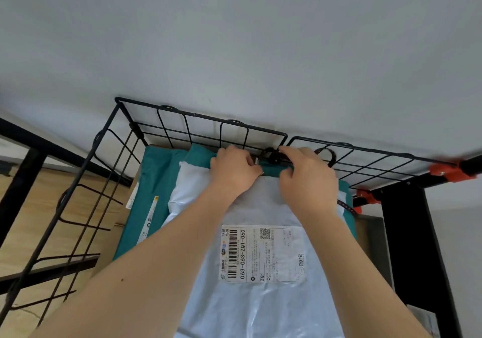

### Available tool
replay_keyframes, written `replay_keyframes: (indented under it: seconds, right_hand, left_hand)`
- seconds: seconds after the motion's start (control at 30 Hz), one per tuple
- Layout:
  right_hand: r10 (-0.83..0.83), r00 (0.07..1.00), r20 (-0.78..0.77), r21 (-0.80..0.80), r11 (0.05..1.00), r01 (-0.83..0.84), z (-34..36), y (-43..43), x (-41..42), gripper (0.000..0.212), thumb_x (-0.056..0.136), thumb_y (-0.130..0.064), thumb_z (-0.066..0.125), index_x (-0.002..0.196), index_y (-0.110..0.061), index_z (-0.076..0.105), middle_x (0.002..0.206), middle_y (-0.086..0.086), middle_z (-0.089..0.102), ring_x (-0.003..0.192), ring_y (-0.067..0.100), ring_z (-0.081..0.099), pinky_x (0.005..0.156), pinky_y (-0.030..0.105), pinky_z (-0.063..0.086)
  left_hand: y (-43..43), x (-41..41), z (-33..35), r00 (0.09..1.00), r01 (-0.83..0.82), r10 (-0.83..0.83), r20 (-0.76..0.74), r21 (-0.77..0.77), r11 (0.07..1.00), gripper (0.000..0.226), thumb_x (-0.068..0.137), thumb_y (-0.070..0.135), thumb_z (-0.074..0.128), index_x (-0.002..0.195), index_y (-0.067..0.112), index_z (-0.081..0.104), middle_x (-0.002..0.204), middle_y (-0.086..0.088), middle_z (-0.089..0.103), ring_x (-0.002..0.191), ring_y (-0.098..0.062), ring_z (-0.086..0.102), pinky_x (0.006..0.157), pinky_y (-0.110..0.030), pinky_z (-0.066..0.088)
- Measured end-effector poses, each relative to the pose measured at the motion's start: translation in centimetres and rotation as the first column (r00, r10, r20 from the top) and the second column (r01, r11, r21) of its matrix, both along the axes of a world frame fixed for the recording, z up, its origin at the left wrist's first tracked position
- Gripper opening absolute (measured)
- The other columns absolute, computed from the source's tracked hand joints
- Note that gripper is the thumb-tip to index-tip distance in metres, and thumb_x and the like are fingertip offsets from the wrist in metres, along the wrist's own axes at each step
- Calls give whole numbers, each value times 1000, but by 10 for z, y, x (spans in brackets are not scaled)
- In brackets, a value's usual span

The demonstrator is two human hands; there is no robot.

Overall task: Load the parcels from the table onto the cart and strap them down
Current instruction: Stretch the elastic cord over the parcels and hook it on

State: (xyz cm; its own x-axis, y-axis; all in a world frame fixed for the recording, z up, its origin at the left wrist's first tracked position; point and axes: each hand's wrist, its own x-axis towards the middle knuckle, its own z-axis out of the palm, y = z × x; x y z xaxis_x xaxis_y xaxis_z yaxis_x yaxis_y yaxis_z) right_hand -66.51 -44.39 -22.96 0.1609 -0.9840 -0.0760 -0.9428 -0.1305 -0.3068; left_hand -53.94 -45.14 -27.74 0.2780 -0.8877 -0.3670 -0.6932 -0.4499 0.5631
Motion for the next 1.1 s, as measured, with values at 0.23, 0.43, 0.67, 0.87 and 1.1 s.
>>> replay_keyframes:
  seconds: [0.23,0.43,0.67,0.87,1.1]
  right_hand:
    - [-113,994,-6,-27,993,112,30,8,-13,47,84,-2,48,126,-23,57,135,-4,48,88,32,61,64,28,38]
    - [-104,993,-58,-24,994,103,65,15,-15,47,83,0,50,124,-21,57,136,-2,43,81,31,59,61,27,36]
    - [-176,973,-150,-52,984,170,100,34,-19,47,82,1,50,126,-18,52,124,6,51,74,28,50,58,28,33]
    - [-183,948,-261,9,981,192,134,55,-37,10,88,-22,56,83,-14,60,63,-1,47,71,27,55,48,21,24]
    - [-67,989,-134,493,861,125,149,84,-48,19,85,-15,60,66,-13,60,42,-5,59,49,12,53,64,28,45]
  left_hand:
    - [14,8,49,991,-42,41,-130,-8,999,22,76,16,64,57,5,57,55,-5,46,59,-21,41,51,-25,28]
    - [7,6,97,880,-224,211,-425,19,974,14,71,17,60,62,6,56,58,-6,54,38,-13,48,44,-19,35]
    - [53,4,95,642,-206,384,-664,334,920,15,84,-3,57,70,1,59,53,-7,64,45,-10,61,47,-17,53]
    - [97,4,107,732,-139,329,-596,341,930,13,80,-8,57,69,-1,61,66,-13,65,43,-8,61,51,-17,53]
    - [157,-8,117,820,-55,252,-515,367,929,12,79,-13,57,70,-5,60,51,-9,60,37,-9,54,44,-17,50]
